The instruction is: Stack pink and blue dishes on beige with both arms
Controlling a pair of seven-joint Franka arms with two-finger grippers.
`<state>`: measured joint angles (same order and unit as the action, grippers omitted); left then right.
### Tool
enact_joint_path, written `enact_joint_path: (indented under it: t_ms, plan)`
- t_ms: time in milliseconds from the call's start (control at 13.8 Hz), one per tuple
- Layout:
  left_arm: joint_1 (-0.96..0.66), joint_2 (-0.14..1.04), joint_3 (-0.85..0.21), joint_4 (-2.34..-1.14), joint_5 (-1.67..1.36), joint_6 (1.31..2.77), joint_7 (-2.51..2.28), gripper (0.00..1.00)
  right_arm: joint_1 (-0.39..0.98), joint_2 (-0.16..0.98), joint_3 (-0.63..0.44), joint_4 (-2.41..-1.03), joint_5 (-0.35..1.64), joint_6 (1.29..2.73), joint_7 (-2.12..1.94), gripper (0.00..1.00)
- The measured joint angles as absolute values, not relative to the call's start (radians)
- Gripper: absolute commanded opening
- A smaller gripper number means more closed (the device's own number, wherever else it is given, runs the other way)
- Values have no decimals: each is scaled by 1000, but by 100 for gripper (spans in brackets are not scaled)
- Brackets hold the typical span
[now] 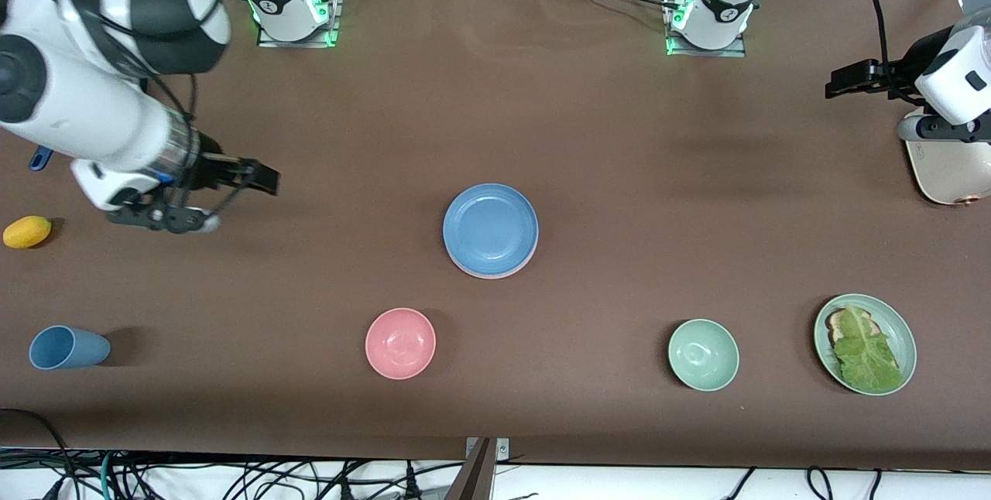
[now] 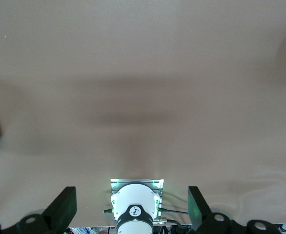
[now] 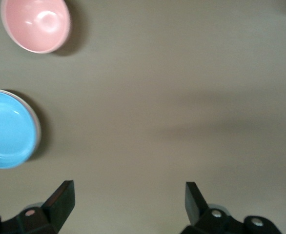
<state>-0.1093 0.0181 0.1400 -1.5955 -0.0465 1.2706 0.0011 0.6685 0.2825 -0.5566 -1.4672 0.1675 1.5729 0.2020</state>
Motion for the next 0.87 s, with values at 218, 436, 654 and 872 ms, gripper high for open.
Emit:
enact_joint_path:
  t_ms: [218,436,654,872]
  plan:
    - [-109,18,140,-1595,-46,1271,1,100,599,278,-521,-1360,67,1459,147,100]
    - [-109,18,140,-1595,-46,1271,1,100,411,220,-339,-1337,26,1406,143,100]
    - [-109,18,140,-1595,-46,1271,1,100,178,97,-157,-1499,23,1503,141,100]
    - [-109,18,140,-1595,-46,1271,1,100,68,-55,-63,-1736,23,1654,140,100]
